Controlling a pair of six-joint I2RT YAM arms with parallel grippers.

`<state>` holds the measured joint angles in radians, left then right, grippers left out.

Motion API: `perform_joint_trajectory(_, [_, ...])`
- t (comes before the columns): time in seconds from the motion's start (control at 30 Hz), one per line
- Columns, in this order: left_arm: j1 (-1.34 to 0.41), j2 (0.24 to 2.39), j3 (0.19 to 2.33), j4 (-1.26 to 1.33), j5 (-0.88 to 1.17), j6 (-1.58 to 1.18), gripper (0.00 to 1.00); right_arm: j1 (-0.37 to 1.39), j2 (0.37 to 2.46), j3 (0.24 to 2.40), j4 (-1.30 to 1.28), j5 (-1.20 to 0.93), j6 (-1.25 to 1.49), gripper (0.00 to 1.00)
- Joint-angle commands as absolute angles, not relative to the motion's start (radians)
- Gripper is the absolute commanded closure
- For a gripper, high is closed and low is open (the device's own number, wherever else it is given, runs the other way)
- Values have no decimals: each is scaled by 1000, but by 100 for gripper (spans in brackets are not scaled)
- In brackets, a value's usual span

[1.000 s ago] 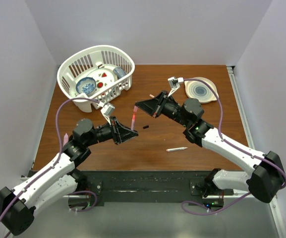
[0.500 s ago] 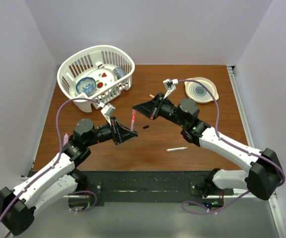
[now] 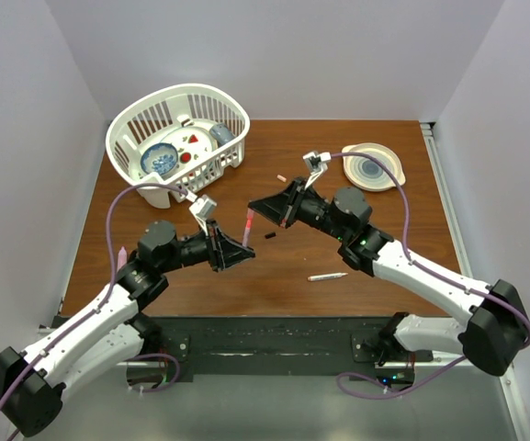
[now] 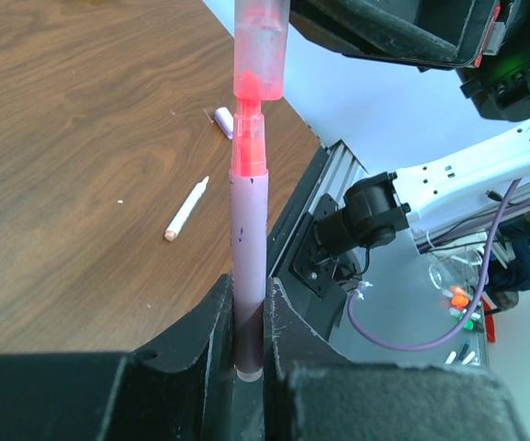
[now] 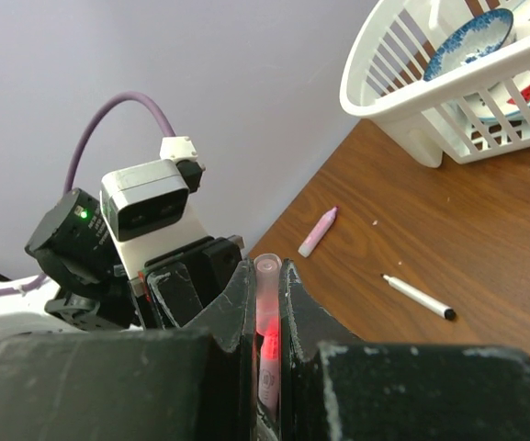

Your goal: Insert the pens into the pen caps

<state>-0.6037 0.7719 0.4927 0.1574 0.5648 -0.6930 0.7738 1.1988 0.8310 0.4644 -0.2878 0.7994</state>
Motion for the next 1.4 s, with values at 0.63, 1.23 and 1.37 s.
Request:
perform_joint_trajectory(0.63, [-600,755,548,192,502,-644,100,811,1189,802,359,-253,756,100])
perform_joint_trajectory(1.23, [-600,842,601,199,355,-618,100,879,1193,709,365,-258,793,100])
perform_joint_trajectory(1.37, [-594,876,632,195,319,-592,100,913,1203,681,339,-244,790,100])
